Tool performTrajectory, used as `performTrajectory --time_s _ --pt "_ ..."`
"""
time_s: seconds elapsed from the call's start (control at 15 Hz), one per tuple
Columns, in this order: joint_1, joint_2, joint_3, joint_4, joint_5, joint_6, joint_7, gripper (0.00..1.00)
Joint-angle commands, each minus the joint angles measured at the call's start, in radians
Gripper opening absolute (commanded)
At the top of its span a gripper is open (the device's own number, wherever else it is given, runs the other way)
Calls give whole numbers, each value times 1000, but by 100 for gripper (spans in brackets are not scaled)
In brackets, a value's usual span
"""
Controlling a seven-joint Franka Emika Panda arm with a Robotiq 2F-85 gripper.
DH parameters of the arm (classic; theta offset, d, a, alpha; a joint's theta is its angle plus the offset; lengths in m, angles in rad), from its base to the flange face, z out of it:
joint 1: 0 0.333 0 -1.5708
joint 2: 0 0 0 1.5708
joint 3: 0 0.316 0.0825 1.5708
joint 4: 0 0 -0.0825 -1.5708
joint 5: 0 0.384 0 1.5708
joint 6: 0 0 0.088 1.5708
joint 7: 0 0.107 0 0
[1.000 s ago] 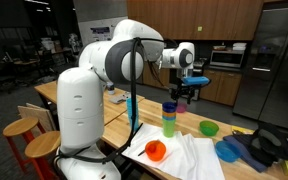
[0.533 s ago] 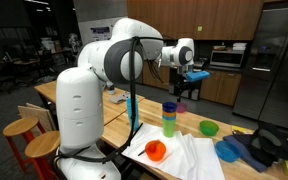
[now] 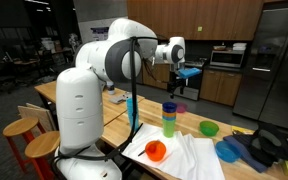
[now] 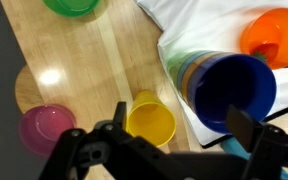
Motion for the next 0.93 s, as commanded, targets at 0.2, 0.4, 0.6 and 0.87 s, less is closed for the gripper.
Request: performTrajectory --time_s 0.2,0.4,0.6,0.87 --pt "40 39 15 81 3 -135 159 100" --pt "46 57 22 109 45 -161 279 100" --pt "43 72 32 123 113 -141 368 100" --pt "43 113 42 153 160 -114 426 100"
